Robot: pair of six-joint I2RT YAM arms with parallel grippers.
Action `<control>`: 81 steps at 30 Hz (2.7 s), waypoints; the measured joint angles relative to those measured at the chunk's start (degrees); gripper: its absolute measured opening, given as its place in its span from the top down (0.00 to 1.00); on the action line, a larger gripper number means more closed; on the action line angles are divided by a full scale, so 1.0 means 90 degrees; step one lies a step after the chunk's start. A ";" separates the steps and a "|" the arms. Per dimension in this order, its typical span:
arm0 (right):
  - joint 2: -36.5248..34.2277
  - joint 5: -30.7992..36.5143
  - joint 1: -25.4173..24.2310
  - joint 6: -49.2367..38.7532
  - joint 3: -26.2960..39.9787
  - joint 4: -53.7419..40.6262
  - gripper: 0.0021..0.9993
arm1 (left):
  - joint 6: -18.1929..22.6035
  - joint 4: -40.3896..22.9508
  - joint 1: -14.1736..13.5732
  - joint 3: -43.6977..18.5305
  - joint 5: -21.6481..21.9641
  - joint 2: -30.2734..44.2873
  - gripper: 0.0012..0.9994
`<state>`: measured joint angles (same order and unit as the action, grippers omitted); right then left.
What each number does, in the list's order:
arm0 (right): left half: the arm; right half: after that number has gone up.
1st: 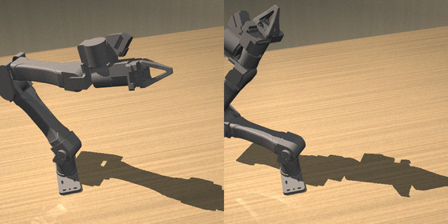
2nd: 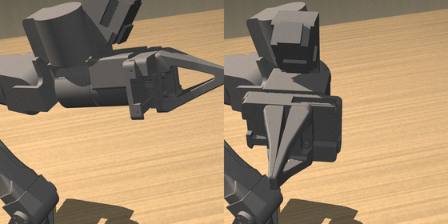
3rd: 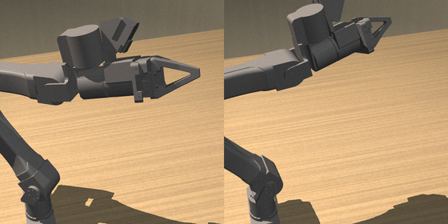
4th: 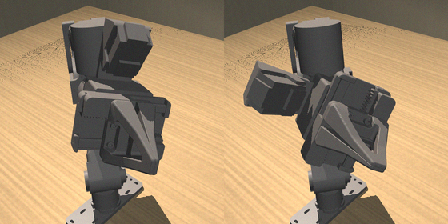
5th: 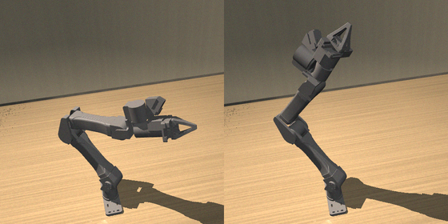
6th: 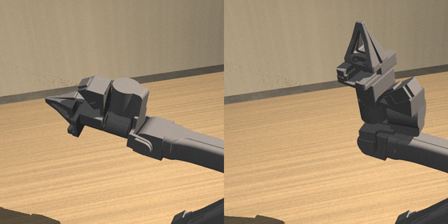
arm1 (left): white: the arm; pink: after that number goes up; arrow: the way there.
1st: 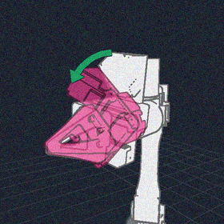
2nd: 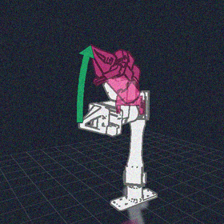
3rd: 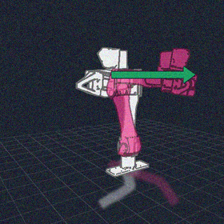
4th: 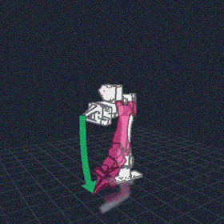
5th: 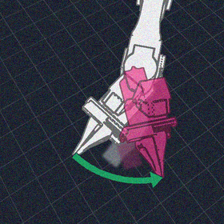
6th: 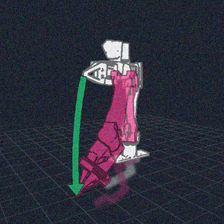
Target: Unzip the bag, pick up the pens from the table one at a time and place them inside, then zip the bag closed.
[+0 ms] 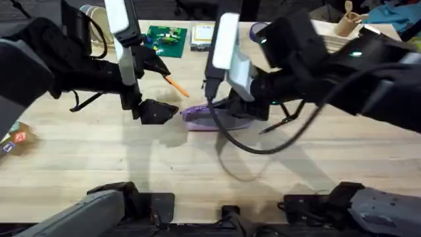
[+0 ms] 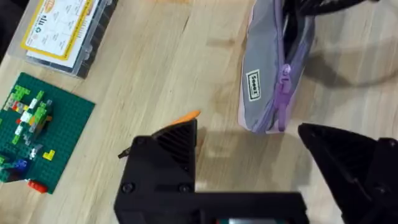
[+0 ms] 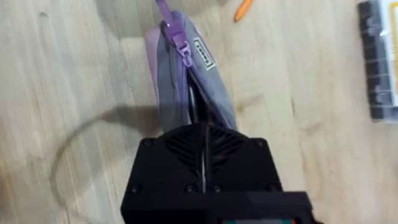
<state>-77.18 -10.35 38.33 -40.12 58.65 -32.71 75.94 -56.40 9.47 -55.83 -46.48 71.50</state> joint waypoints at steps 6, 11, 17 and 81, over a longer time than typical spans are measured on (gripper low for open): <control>-0.0508 0.0001 0.0000 -0.0016 0.0002 0.0258 0.97 | -0.0001 0.0002 0.0000 0.0000 0.0000 0.0000 0.01; -0.0825 -0.0072 -0.0002 -0.0024 0.0012 0.0410 0.97 | 0.0000 0.0002 0.0000 0.0000 0.0002 0.0000 0.01; -0.1200 -0.0541 -0.0029 -0.0019 0.0015 0.0410 0.97 | -0.0002 0.0001 0.0000 0.0000 0.0002 0.0000 0.01; 0.2674 0.1423 -0.1808 -0.0435 0.0027 -0.3132 0.00 | 0.0000 0.0002 0.0000 0.0000 0.0002 0.0000 0.01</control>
<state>-53.11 2.46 22.05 -44.03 58.89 -60.90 75.94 -56.38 9.47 -55.83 -46.46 71.50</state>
